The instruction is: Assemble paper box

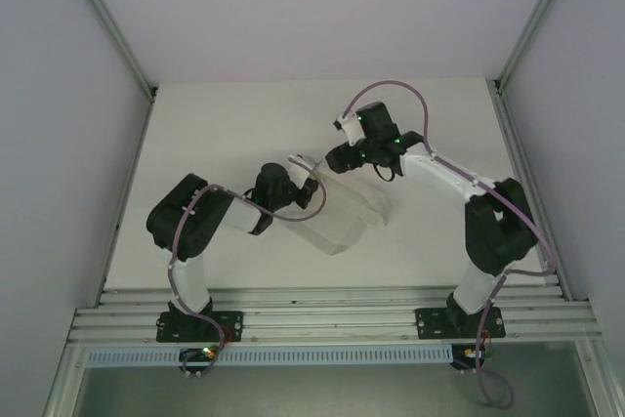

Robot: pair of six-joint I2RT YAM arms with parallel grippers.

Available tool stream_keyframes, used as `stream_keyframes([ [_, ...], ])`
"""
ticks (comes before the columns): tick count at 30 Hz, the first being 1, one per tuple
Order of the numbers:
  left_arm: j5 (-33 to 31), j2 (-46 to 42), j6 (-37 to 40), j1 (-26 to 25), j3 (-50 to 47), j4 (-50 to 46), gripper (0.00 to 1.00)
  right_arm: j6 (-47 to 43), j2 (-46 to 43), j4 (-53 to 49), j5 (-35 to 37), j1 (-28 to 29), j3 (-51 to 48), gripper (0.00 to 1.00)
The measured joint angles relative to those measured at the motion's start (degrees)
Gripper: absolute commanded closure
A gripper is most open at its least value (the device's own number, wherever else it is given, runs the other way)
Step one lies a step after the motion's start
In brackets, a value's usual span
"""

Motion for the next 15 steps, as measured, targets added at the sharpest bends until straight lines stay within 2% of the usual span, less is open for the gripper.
stream_keyframes([
  [8, -0.8, 0.8, 0.7, -0.2, 1.0, 0.0, 0.99, 1.0, 4.7, -3.3, -5.0, -0.3, 2.0, 0.44],
  [12, -1.3, 1.2, 1.1, -0.2, 1.6, -0.5, 0.81, 1.5, 6.1, -3.4, -7.6, -0.5, 2.7, 0.45],
  [15, -1.2, 2.0, 1.3, -0.3, 2.3, -1.0, 0.78, 1.7, 6.5, -3.5, -8.8, -0.5, 2.7, 0.46],
])
